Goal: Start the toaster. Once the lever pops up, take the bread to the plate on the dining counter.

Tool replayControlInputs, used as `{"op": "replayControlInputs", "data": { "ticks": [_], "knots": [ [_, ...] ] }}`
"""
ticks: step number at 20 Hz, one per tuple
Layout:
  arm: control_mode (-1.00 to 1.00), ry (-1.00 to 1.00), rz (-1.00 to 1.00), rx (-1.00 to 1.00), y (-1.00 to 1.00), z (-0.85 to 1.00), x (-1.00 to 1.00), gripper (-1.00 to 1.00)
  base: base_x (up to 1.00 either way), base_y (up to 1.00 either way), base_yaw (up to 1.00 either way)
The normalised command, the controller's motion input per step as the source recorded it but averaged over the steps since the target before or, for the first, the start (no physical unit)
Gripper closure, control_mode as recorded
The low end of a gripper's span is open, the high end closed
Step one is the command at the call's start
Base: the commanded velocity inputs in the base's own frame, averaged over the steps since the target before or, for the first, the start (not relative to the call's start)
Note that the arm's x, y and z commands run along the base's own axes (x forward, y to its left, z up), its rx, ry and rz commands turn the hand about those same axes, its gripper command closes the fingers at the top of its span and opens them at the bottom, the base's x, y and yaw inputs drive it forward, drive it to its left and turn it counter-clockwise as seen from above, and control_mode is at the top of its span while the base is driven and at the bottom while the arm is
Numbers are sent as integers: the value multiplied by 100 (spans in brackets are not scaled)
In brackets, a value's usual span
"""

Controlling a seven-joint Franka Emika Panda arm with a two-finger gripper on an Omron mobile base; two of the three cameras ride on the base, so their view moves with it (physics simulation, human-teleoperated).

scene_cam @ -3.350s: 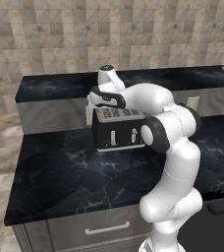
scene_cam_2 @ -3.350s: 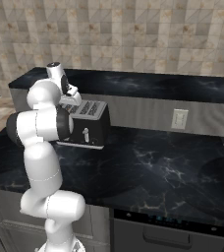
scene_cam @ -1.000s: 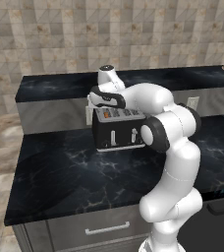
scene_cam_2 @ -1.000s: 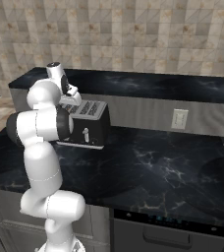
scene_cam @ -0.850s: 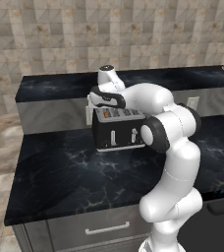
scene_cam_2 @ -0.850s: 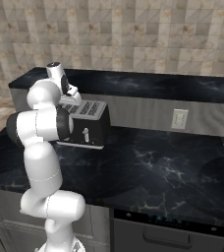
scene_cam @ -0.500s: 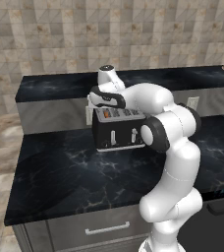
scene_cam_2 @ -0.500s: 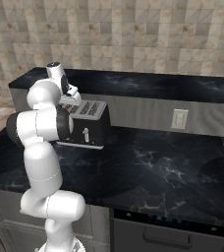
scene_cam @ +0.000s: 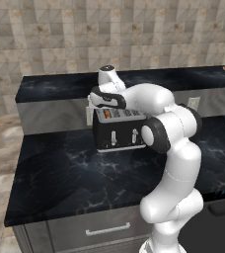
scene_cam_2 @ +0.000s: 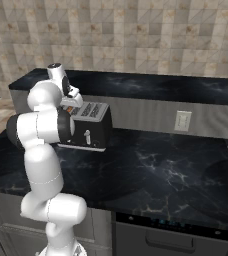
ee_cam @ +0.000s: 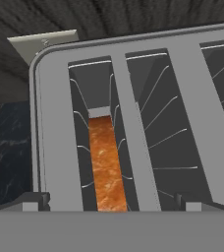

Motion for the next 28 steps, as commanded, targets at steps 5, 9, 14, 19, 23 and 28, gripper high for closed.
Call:
{"op": "replayControlInputs", "data": {
  "ticks": [5, 9, 14, 19, 23, 28],
  "knots": [
    [-100, 0, 0, 0, 0, 0, 0, -100, 0, 0, 0],
    [-100, 0, 0, 0, 0, 0, 0, -100, 0, 0, 0],
    [-100, 0, 0, 0, 0, 0, 0, -100, 0, 0, 0],
    [-100, 0, 0, 0, 0, 0, 0, -100, 0, 0, 0],
    [-100, 0, 0, 0, 0, 0, 0, -100, 0, 0, 0],
    [-100, 0, 0, 0, 0, 0, 0, -100, 0, 0, 0]
  ]
}}
